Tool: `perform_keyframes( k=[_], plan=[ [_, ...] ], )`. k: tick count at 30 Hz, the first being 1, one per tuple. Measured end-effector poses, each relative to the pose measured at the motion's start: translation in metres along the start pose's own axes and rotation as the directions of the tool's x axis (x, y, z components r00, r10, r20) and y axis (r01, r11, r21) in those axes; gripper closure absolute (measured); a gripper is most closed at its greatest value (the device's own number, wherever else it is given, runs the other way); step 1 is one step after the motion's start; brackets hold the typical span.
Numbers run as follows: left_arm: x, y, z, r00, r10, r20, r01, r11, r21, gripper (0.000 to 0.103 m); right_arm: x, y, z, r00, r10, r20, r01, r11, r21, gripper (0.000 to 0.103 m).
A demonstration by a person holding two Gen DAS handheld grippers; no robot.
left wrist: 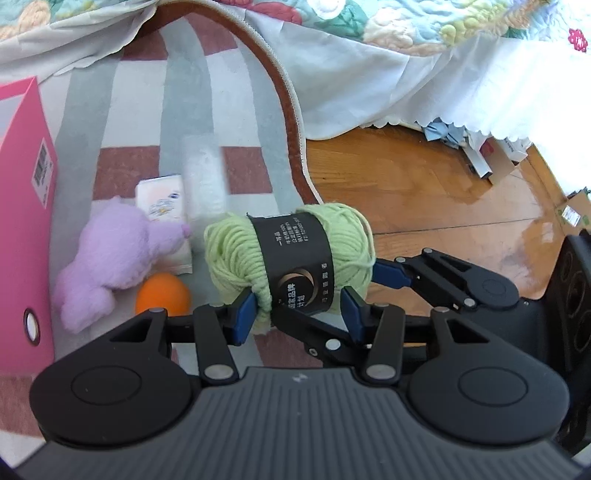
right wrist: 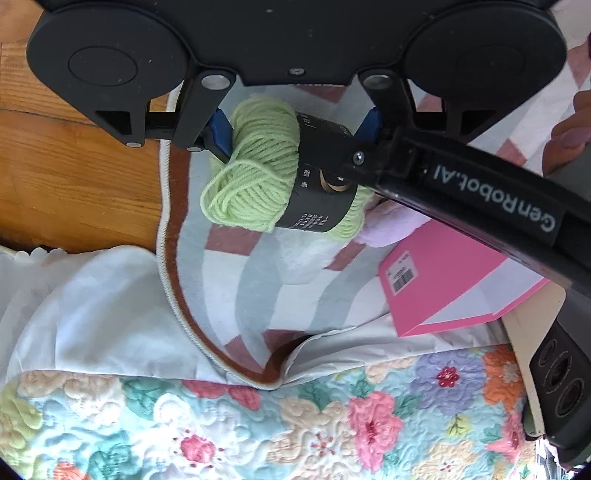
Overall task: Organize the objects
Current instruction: 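Lift the yarn skein with the left tool and carry it over the pink box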
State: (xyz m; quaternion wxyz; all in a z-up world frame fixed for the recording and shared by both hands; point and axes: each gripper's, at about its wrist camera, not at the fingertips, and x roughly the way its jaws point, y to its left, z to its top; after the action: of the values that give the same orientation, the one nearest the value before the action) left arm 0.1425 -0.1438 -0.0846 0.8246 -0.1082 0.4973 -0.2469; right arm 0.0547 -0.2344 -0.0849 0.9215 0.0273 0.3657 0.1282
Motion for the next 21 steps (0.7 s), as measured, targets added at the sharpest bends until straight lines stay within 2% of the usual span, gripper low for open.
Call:
perform_keyframes(
  k=[3,8,12,21],
  plan=[
    [-0.009,0.006,-0.003,1.000,-0.025,0.001,0.025,0.999,-0.037,0.056,-0.006,0.010,0.001,1.000,-0.004,-0.005,0.004,1.000,-0.014,0.028],
    [-0.021,-0.001,-0.010,0.999,0.017,-0.030,-0.017,1.000,0.009,0.057,-0.017,0.028,0.002,1.000,0.015,-0.018,-0.016,0.998,-0.058,0.028],
    [-0.035,-0.003,-0.015,1.000,-0.001,-0.030,0.001,1.000,0.017,0.057,-0.026,0.036,0.004,0.999,0.022,-0.035,-0.024,0.998,-0.062,0.023],
    [-0.072,-0.008,-0.021,1.000,0.015,-0.008,-0.015,0.998,0.056,0.057,-0.048,0.057,0.008,0.997,0.064,-0.047,-0.068,0.995,-0.075,0.018]
  ],
)
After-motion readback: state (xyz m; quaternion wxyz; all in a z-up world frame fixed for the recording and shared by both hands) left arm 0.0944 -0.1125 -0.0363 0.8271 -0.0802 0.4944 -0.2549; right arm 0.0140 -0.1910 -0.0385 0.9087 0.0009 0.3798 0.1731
